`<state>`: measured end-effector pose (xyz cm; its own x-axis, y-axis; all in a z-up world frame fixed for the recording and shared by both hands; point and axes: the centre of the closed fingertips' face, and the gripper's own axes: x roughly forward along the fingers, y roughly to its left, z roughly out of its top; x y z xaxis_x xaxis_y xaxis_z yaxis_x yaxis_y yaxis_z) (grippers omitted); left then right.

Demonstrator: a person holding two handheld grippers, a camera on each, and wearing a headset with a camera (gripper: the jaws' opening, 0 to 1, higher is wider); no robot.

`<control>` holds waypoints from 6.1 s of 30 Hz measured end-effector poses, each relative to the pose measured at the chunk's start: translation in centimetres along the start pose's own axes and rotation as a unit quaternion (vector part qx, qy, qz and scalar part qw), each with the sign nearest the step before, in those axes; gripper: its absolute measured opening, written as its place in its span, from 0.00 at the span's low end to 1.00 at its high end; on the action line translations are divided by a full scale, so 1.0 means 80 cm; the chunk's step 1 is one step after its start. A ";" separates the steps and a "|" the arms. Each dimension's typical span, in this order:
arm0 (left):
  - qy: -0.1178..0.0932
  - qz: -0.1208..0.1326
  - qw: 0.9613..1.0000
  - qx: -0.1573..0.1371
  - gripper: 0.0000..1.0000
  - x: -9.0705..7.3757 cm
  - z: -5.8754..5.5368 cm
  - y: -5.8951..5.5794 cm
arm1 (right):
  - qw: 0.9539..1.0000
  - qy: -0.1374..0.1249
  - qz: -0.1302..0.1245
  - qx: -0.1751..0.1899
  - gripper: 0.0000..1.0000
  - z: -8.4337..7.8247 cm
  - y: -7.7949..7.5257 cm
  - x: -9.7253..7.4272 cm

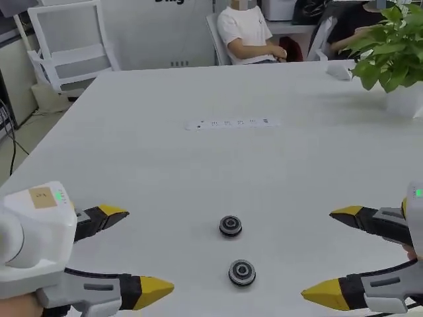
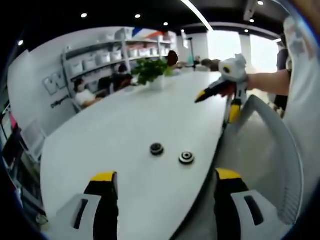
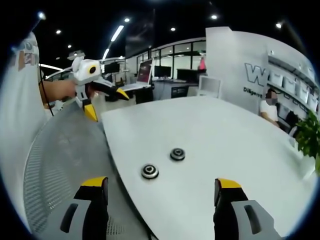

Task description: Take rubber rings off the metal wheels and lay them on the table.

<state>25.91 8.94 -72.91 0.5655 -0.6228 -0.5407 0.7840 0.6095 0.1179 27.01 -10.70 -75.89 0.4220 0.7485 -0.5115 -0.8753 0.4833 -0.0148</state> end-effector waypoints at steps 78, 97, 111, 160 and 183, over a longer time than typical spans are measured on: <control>0.058 -0.120 0.990 0.042 0.58 0.127 -0.023 -0.016 | 0.998 0.027 0.062 0.000 0.54 -0.040 -0.012 0.090; 0.069 -0.152 0.985 0.050 0.48 0.148 -0.027 -0.037 | 0.995 0.027 0.089 0.017 0.44 -0.046 0.002 0.110; 0.077 -0.167 0.981 0.055 0.43 0.161 -0.033 -0.050 | 0.994 0.030 0.106 0.021 0.38 -0.051 0.010 0.121; 0.089 -0.185 0.976 0.070 0.14 0.201 -0.040 -0.079 | 0.991 0.041 0.125 0.018 0.32 -0.061 0.024 0.135; 0.084 -0.165 0.978 0.091 0.14 0.202 -0.041 -0.079 | 0.990 0.040 0.134 0.018 0.27 -0.064 0.030 0.146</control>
<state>29.26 -3.33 -85.08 0.2346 -0.6718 -0.7026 0.9584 0.2809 0.0514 28.63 -3.12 -86.27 0.1542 0.8143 -0.5596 -0.9440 0.2886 0.1599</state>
